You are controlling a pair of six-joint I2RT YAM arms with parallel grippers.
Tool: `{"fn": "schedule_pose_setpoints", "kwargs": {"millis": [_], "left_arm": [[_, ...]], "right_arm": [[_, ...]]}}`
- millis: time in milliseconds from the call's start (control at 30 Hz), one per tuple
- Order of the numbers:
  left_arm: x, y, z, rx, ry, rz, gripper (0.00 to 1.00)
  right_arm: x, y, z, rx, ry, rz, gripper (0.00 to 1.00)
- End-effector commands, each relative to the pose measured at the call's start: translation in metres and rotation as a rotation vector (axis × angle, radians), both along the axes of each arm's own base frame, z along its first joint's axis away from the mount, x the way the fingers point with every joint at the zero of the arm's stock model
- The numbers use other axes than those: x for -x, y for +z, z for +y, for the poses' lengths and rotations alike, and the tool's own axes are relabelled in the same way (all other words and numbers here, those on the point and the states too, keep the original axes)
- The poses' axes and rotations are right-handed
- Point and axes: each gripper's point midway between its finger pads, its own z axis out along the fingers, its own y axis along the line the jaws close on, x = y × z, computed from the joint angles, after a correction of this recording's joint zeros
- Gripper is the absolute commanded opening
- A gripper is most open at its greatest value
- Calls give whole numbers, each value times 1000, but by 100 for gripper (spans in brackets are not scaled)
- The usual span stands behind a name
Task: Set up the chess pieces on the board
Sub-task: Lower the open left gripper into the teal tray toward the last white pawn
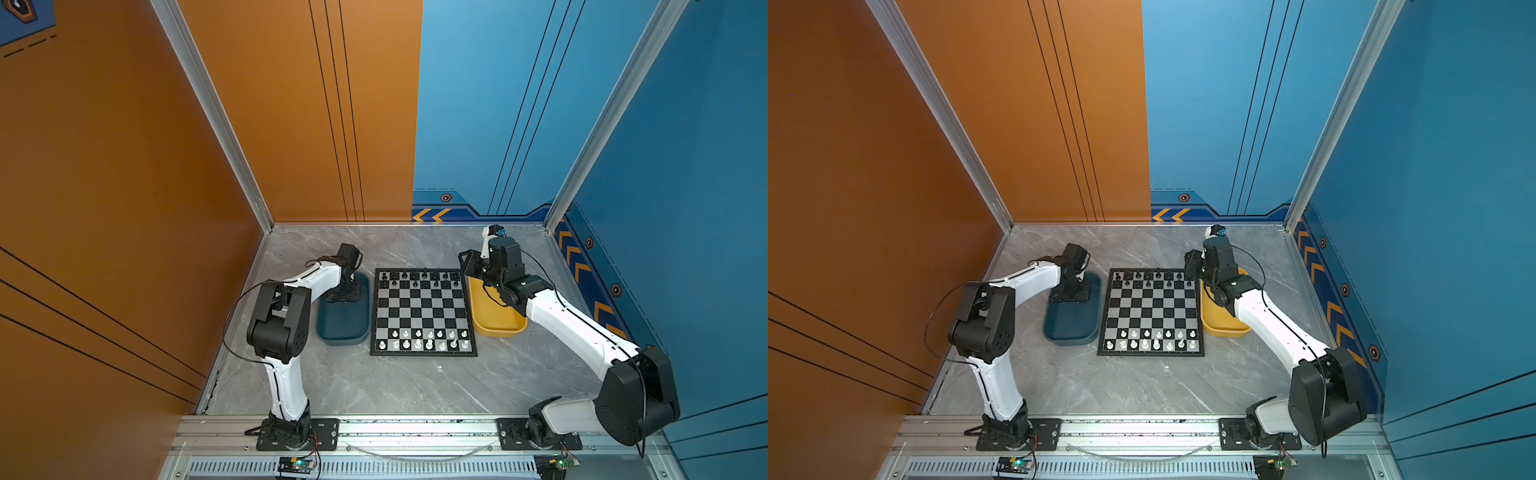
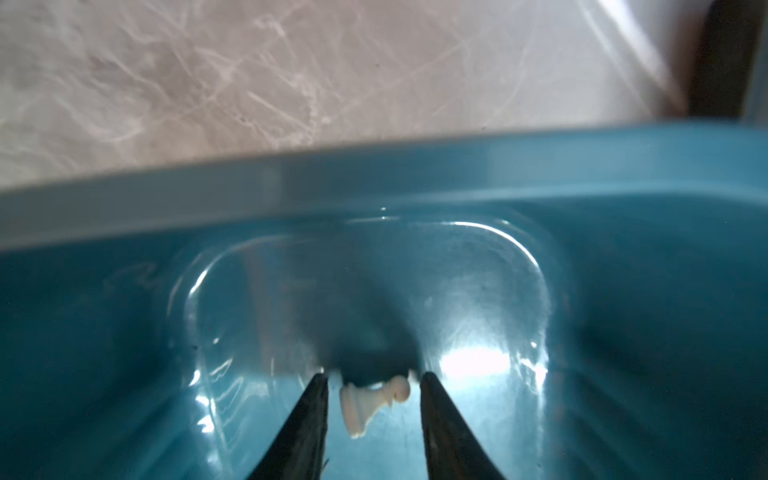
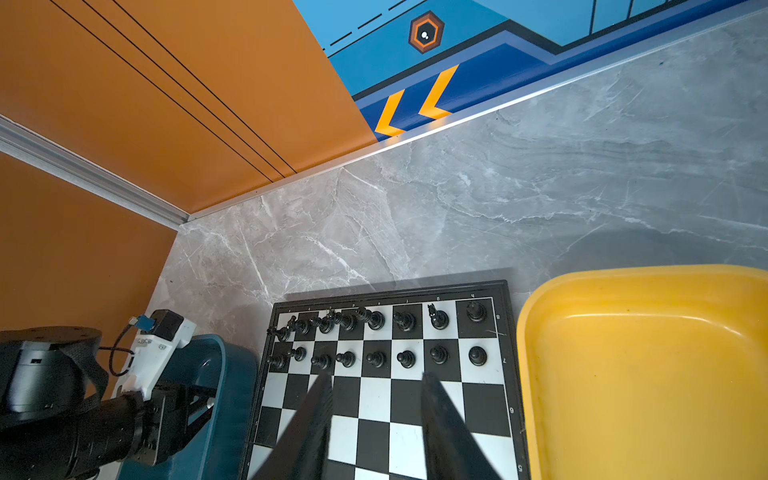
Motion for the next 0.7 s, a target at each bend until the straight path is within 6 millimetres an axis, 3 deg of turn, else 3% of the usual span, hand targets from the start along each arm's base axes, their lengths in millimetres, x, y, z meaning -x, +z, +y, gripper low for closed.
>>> {"fn": "schedule_pose_setpoints", "kwargs": {"millis": [0, 667], "left_arm": [[9, 10, 5, -20, 23, 0, 40], [13, 1, 23, -52, 91, 13, 29]], "right_arm": [[-3, 2, 1, -8, 14, -10, 38], [-2, 3, -2, -10, 8, -12, 38]]}}
